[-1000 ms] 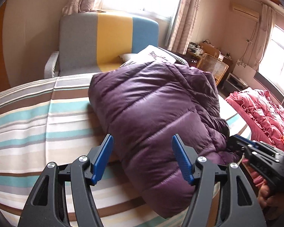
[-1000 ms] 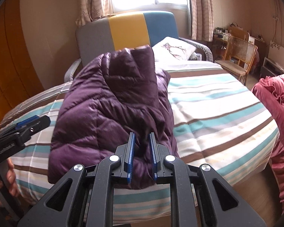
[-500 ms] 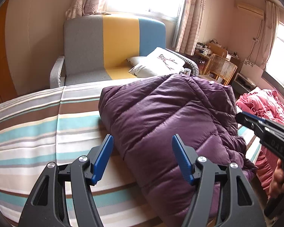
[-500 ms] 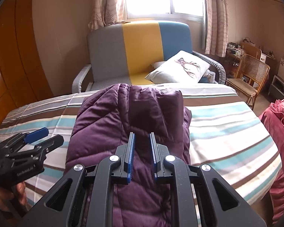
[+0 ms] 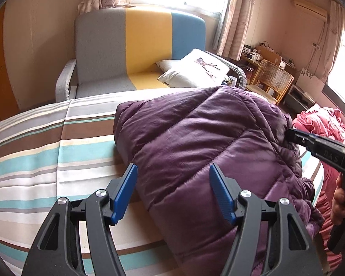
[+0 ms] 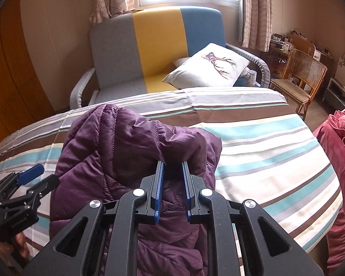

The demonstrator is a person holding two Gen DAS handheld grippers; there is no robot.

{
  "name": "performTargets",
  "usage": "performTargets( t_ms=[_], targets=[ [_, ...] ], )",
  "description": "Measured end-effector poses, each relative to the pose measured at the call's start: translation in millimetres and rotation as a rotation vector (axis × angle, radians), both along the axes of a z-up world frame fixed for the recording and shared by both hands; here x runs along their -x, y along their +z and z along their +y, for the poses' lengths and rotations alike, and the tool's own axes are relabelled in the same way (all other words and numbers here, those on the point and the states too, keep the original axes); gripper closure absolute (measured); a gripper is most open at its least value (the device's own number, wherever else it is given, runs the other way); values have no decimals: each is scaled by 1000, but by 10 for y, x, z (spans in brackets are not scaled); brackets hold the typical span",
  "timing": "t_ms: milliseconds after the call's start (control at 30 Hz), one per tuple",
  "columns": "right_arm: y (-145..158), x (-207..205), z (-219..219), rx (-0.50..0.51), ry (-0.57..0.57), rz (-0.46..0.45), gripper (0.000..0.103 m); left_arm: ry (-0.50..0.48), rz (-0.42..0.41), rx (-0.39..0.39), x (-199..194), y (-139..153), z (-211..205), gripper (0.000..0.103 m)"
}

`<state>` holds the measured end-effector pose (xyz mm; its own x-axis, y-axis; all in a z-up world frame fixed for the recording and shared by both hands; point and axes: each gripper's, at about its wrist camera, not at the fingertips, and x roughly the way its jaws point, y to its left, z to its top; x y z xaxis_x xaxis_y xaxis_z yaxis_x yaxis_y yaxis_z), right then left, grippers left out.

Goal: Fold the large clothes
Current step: 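Hold the bundle with the right tool while the left tool presses its side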

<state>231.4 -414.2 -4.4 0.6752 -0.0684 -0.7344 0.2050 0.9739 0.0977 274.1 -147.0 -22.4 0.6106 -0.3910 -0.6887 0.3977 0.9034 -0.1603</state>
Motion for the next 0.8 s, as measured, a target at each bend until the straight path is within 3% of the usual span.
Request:
performTargets(
  t_ms=[367,800],
  targets=[
    [-346,-142,-32,75,6,128,88,-13,28,-28,-48,-111,-163,40],
    [-773,-215,-209,54,-19,208,88,-29,42,-57,-76,-250,-341,39]
  ],
)
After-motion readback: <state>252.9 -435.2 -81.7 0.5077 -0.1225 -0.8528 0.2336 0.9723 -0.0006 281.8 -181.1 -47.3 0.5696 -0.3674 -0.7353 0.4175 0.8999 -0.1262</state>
